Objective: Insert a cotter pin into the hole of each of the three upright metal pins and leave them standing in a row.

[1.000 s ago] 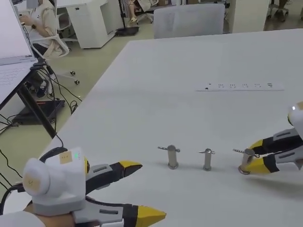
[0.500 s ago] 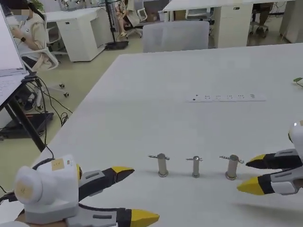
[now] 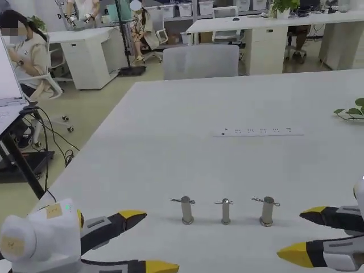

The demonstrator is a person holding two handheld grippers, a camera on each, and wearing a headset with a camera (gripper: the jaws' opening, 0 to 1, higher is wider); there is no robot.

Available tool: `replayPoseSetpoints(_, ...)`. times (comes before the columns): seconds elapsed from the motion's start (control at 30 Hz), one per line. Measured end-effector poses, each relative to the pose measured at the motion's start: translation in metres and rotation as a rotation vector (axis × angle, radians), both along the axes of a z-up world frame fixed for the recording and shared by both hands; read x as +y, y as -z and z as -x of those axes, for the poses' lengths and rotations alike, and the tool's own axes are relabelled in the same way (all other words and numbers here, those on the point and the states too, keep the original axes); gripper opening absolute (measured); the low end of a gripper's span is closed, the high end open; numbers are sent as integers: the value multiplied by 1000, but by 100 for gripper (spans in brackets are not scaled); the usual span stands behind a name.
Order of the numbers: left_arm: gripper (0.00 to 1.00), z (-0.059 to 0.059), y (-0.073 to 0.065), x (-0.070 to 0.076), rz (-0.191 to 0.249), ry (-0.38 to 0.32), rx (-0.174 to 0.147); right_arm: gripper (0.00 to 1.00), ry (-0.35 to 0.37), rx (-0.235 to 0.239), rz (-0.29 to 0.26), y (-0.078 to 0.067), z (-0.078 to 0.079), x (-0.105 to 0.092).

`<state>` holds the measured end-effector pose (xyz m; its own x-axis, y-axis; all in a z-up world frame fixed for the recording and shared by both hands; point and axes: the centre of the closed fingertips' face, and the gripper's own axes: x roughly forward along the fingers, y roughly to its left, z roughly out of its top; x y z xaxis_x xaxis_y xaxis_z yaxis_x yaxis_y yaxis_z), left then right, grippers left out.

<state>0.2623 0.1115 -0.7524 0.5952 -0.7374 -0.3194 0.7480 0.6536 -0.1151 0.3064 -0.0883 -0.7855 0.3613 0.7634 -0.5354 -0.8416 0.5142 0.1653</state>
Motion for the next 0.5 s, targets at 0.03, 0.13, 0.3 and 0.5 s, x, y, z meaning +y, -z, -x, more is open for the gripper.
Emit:
replayPoseSetpoints(0.03, 73, 0, 0, 0, -1, -2, -1, 72, 3, -9, 0, -3, 1, -1)
replayPoseSetpoints(0.13, 73, 2, -2, 1, -5, -12, -4, 73, 5, -29, 16, -8, 5, -6)
replayPoseSetpoints(0.3, 74, 6, -4, 1, -8, -20, -5, 74, 19, -41, 10, -17, 15, -12)
replayPoseSetpoints(0.5, 74, 6, -7, 8, -2, -62, -8, 76, 32, -56, 38, -16, 26, -20)
